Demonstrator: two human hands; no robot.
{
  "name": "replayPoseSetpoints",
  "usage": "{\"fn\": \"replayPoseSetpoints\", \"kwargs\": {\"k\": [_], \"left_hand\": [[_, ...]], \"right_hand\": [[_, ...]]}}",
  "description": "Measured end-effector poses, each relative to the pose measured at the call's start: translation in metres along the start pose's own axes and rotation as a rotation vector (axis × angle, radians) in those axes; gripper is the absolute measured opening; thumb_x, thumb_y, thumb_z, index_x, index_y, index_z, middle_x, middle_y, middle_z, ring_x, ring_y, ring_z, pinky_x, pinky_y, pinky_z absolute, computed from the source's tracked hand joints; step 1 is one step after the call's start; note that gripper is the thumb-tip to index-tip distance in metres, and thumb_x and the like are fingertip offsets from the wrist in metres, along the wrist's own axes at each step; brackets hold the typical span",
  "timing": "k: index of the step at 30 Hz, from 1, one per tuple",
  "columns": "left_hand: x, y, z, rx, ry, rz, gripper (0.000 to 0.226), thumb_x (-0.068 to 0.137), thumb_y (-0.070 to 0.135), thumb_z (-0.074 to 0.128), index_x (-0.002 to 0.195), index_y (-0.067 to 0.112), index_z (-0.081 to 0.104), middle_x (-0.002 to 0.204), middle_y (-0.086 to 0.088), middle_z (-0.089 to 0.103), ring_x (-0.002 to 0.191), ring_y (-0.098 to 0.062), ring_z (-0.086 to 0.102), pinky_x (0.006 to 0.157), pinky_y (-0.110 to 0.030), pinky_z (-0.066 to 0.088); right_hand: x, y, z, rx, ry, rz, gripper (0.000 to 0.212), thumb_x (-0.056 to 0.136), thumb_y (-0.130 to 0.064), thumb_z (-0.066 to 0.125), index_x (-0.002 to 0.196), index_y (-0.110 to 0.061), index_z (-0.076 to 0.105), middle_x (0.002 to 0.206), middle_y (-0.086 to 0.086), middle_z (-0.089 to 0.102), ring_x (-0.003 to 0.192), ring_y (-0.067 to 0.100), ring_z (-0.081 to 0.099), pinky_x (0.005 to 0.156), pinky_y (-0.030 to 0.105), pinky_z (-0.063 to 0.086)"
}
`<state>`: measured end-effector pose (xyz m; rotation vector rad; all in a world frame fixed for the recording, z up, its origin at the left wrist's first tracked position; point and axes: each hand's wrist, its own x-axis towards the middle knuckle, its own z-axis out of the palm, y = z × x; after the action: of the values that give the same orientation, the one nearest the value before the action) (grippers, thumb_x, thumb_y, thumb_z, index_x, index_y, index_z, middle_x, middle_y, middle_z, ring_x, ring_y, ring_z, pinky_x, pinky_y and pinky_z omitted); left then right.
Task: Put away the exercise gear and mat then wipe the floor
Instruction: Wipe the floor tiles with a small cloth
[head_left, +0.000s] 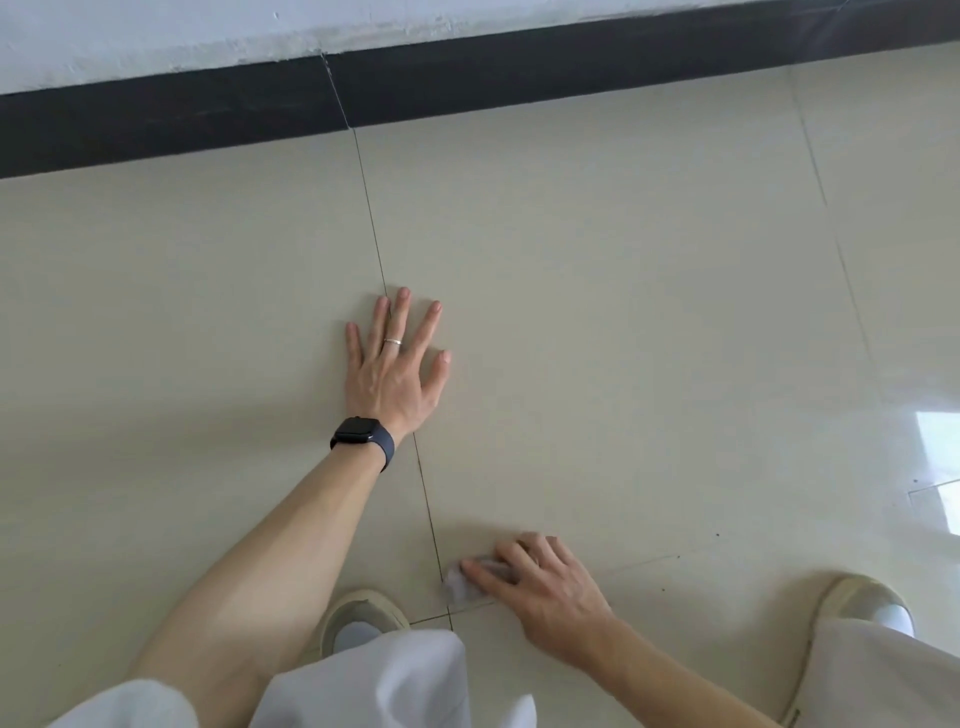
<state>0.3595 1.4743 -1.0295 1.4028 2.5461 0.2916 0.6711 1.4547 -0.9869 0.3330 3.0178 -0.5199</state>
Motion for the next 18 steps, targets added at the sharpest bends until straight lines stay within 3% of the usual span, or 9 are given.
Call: {"fn": "replayPoseSetpoints", "kwargs": {"k": [2, 3, 4, 7, 8, 10, 14, 16, 18], "left_hand": [[0.0, 0.001, -0.001, 0.011, -0.021, 0.0, 0.06, 0.099, 0.053, 0.029, 0.156, 0.037, 0.025, 0.167, -0.001, 0.011, 0.153, -0.027, 0.012, 0.118, -0.062, 0.013], [0.0, 0.001, -0.001, 0.013, -0.025, -0.001, 0.06, 0.099, 0.053, 0.028, 0.157, 0.037, 0.024, 0.167, -0.001, 0.01, 0.153, -0.027, 0.011, 0.118, -0.062, 0.012], [0.0, 0.002, -0.002, 0.011, -0.03, -0.004, 0.06, 0.099, 0.053, 0.028, 0.157, 0.037, 0.024, 0.167, 0.0, 0.01, 0.154, -0.027, 0.011, 0.118, -0.062, 0.012], [-0.002, 0.001, -0.003, 0.0, -0.058, -0.005, 0.061, 0.099, 0.053, 0.029, 0.157, 0.037, 0.023, 0.167, -0.001, 0.009, 0.154, -0.027, 0.01, 0.119, -0.06, 0.01], [-0.003, 0.001, -0.005, -0.007, -0.066, 0.003, 0.061, 0.098, 0.053, 0.03, 0.157, 0.036, 0.024, 0.167, -0.001, 0.009, 0.154, -0.027, 0.01, 0.119, -0.06, 0.01], [-0.005, -0.003, -0.009, -0.032, -0.077, 0.04, 0.06, 0.098, 0.051, 0.033, 0.156, 0.035, 0.028, 0.167, -0.003, 0.012, 0.153, -0.026, 0.012, 0.12, -0.06, 0.013], [-0.038, -0.032, -0.018, -0.018, -0.058, -0.005, 0.058, 0.099, 0.048, 0.038, 0.155, 0.037, 0.03, 0.167, -0.003, 0.013, 0.153, -0.026, 0.013, 0.12, -0.058, 0.016], [-0.063, -0.056, -0.021, 0.018, -0.039, -0.057, 0.058, 0.099, 0.05, 0.037, 0.155, 0.039, 0.028, 0.167, -0.001, 0.011, 0.153, -0.025, 0.013, 0.119, -0.057, 0.015], [-0.078, -0.074, -0.025, 0.033, -0.058, -0.043, 0.058, 0.099, 0.052, 0.034, 0.155, 0.041, 0.025, 0.168, 0.001, 0.009, 0.154, -0.023, 0.011, 0.12, -0.055, 0.015]], "right_hand": [[0.006, 0.018, -0.004, -0.025, -0.004, -0.107, 0.066, 0.077, -0.015, 0.053, 0.14, -0.036, 0.052, 0.108, -0.001, 0.054, 0.09, 0.024, 0.052, 0.074, 0.034, 0.046], [0.015, 0.031, -0.01, -0.038, 0.022, -0.071, 0.065, 0.078, -0.015, 0.054, 0.139, -0.037, 0.054, 0.109, -0.001, 0.054, 0.09, 0.024, 0.051, 0.075, 0.034, 0.043], [0.026, 0.047, -0.017, -0.037, 0.055, 0.047, 0.064, 0.08, -0.015, 0.054, 0.139, -0.038, 0.054, 0.109, 0.0, 0.053, 0.09, 0.027, 0.051, 0.075, 0.035, 0.041], [0.059, 0.074, -0.032, 0.017, 0.202, 0.639, 0.062, 0.085, -0.011, 0.058, 0.141, -0.035, 0.053, 0.109, 0.005, 0.053, 0.09, 0.032, 0.049, 0.072, 0.038, 0.041], [0.065, 0.066, -0.031, 0.032, 0.233, 0.726, 0.061, 0.085, -0.012, 0.058, 0.142, -0.033, 0.052, 0.108, 0.006, 0.052, 0.089, 0.032, 0.048, 0.071, 0.039, 0.041], [0.063, 0.037, -0.022, 0.057, 0.198, 0.57, 0.064, 0.083, -0.014, 0.057, 0.144, -0.031, 0.05, 0.106, 0.007, 0.052, 0.085, 0.032, 0.048, 0.07, 0.038, 0.042], [0.031, -0.019, 0.006, 0.025, -0.131, -0.265, 0.061, 0.078, -0.024, 0.047, 0.139, -0.032, 0.05, 0.098, -0.002, 0.053, 0.083, 0.023, 0.051, 0.074, 0.034, 0.044], [0.049, -0.005, 0.004, -0.019, -0.137, -0.412, 0.057, 0.08, -0.025, 0.045, 0.137, -0.035, 0.051, 0.097, -0.003, 0.055, 0.084, 0.022, 0.05, 0.077, 0.034, 0.041], [0.095, 0.018, -0.004, -0.066, -0.02, -0.307, 0.057, 0.081, -0.018, 0.05, 0.135, -0.034, 0.055, 0.099, 0.0, 0.057, 0.085, 0.025, 0.052, 0.076, 0.037, 0.041]]}}
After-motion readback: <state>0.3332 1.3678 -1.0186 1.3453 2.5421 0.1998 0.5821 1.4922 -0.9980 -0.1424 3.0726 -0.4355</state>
